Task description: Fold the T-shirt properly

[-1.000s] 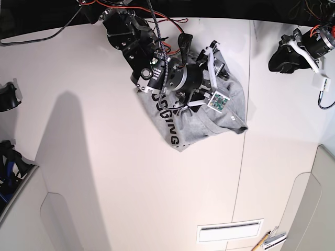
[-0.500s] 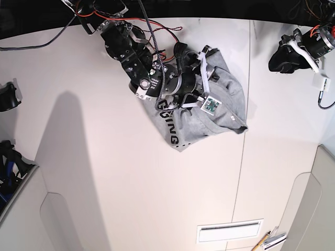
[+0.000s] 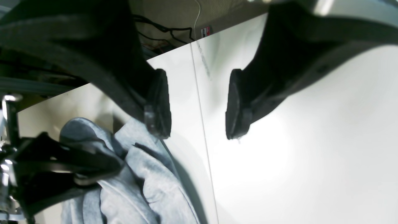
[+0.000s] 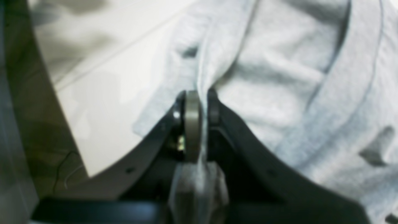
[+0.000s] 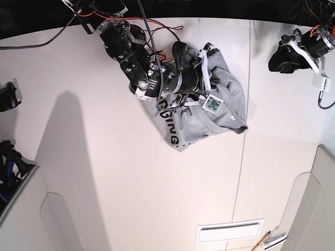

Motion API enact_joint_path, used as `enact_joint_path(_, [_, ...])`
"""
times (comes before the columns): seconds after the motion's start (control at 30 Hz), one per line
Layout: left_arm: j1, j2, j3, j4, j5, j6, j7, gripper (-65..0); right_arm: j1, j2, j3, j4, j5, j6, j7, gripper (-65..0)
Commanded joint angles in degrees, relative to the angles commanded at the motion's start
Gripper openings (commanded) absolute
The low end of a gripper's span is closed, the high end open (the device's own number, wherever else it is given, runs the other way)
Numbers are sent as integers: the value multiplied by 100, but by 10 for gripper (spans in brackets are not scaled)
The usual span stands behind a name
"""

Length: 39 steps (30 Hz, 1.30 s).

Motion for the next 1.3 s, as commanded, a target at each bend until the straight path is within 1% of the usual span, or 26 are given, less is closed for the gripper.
enact_joint_path(0.17, [0,2,0,0,0,0,0,-331,0,0,0,431,356,35,-177,-650])
enact_joint_path(0.23, [0,0,0,0,0,0,0,-331,-2,0,0,442,605,240,-247,-650])
enact_joint_path(0.33, [0,2,0,0,0,0,0,-331,-2,0,-48,442,929,374,-433,-650])
enact_joint_path(0.47, [0,0,0,0,-2,0,0,-331,-2,-2,-214,442,1147,468,-455,-650])
enact_joint_path(0.63, [0,2,0,0,-22,0,0,-331,-2,0,-461,442,1141,461,-455,-650])
enact_joint_path(0.7, [0,2,0,0,-96,0,0,-331,0,-2,-472,442,1176,457,-448,-462])
enact_joint_path(0.73, [0,0,0,0,-149,0,0,-331,0,-2,-472,442,1281,457,-437,-394])
enact_joint_path(0.77, [0,0,0,0,-157,0,0,-331,0,-11,-472,442,1438,459,-433,-362])
enact_joint_path(0.83, [0,0,-2,0,-170,0,0,-331,0,-57,-472,442,1766,479,-459,-361])
enact_joint_path(0.87, [0,0,-31,0,-177,0,0,-331,-2,-105,-472,442,1869,553,-503,-361])
enact_joint_path(0.97, [0,0,-332,0,-378,0,0,-331,0,-280,-472,442,2037,566,-691,-362])
enact_joint_path(1.03, [0,0,-658,0,-501,0,42,-331,2,-382,-459,444,1965,564,-732,-362])
enact_joint_path(1.1, [2,2,-896,0,-719,0,240,-331,4,-503,-323,446,1725,542,-726,-362])
enact_joint_path(1.13, [2,2,-957,0,-855,0,354,-331,17,-505,-214,463,1692,538,-664,-362])
enact_joint_path(1.17, [4,2,-977,0,-927,0,442,-331,15,-505,-42,507,1633,514,-619,-362])
enact_joint_path(1.23, [33,33,-975,0,-940,0,472,-331,15,-503,415,634,1491,435,-597,-369])
enact_joint_path(1.27, [33,68,-975,0,-940,0,472,-331,15,-503,699,704,1414,404,-588,-409])
enact_joint_path(1.3, [33,114,-975,0,-946,0,470,-331,17,-503,1016,769,1333,389,-564,-483])
